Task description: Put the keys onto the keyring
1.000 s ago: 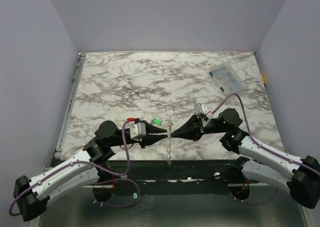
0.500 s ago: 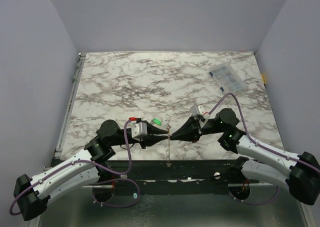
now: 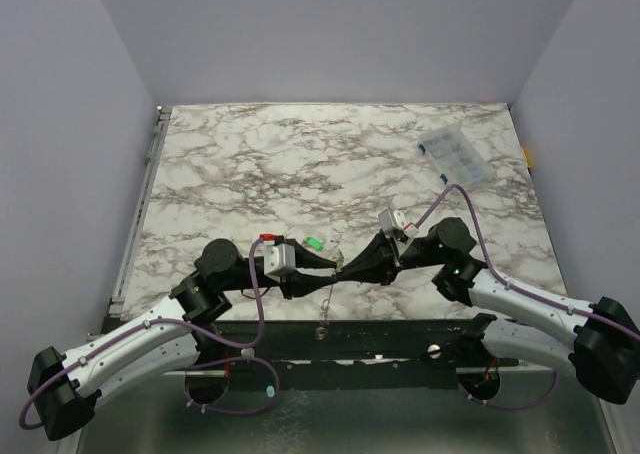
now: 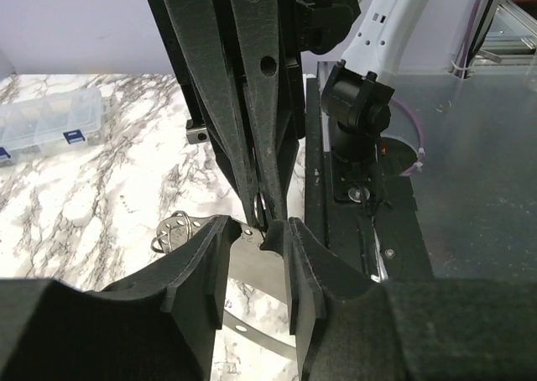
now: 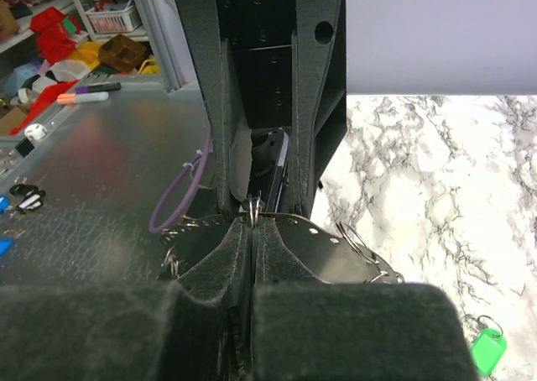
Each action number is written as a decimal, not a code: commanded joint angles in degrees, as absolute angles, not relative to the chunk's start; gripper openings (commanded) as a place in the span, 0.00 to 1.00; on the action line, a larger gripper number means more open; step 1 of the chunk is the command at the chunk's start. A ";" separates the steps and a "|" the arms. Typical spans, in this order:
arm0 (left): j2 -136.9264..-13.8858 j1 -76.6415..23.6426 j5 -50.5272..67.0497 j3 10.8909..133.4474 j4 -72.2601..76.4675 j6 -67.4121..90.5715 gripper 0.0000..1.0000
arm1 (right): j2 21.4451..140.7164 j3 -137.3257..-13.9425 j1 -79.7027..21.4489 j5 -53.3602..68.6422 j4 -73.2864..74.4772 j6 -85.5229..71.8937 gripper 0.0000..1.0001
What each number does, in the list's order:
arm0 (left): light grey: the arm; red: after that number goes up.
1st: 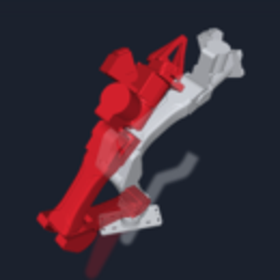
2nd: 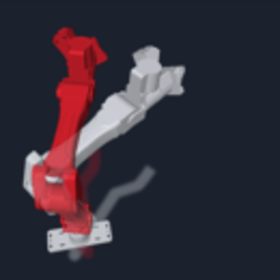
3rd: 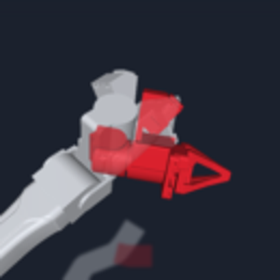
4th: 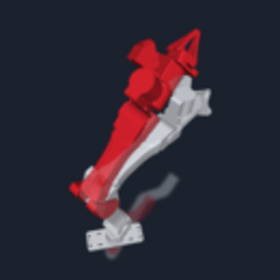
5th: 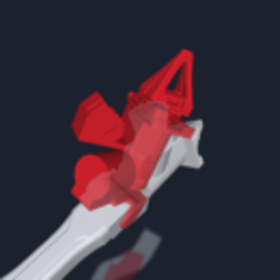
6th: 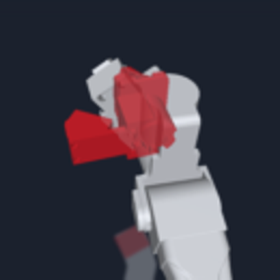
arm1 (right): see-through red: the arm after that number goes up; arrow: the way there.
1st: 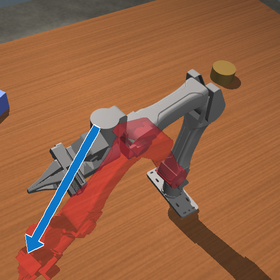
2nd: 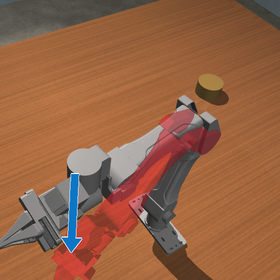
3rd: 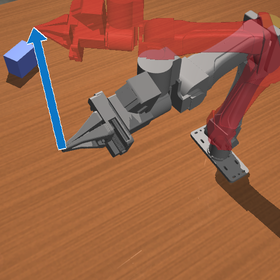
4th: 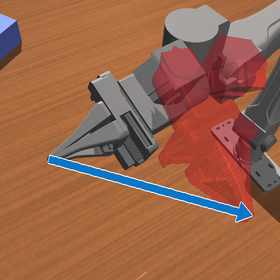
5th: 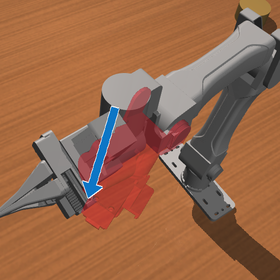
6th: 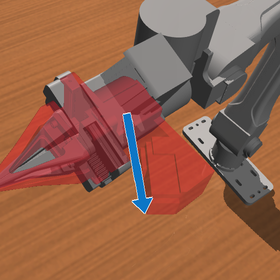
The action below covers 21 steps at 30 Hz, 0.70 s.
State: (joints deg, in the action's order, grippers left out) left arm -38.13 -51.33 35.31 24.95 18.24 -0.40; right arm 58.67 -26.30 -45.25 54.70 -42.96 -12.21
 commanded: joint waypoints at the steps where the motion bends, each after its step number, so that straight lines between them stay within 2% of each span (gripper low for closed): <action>1: -38.75 -51.25 36.40 26.02 19.12 -0.18 0.37 | 58.96 -28.39 -46.49 52.58 -48.22 -12.76 0.01; 3: -38.61 -51.32 36.34 25.94 19.12 -0.18 0.36 | 59.05 -28.42 -46.57 52.49 -48.37 -12.98 0.01; 8: -39.04 -51.32 36.75 26.05 19.08 -0.18 0.26 | 59.38 -27.96 -46.95 53.44 -51.34 -14.52 0.01; 10: -39.24 -51.33 36.98 26.15 19.09 -0.18 0.17 | 59.76 -27.66 -47.15 54.24 -53.14 -15.42 0.01; 11: -39.20 -51.27 36.93 26.19 19.03 -0.19 0.06 | 59.95 -27.48 -47.19 54.64 -54.22 -15.87 0.01; 12: -39.16 -51.32 36.73 26.19 19.02 -0.19 0.00 | 60.13 -27.32 -47.27 55.00 -54.98 -16.41 0.01; 21: -37.37 -51.33 34.60 26.08 18.53 -0.20 0.00 | 60.82 -26.48 -47.37 55.05 -56.22 -17.13 0.02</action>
State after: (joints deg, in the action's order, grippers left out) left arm -36.84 -50.96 35.94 25.41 19.25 0.23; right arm 60.49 -26.00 -45.41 55.16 -50.57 -15.99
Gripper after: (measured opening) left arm 0.018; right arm 0.023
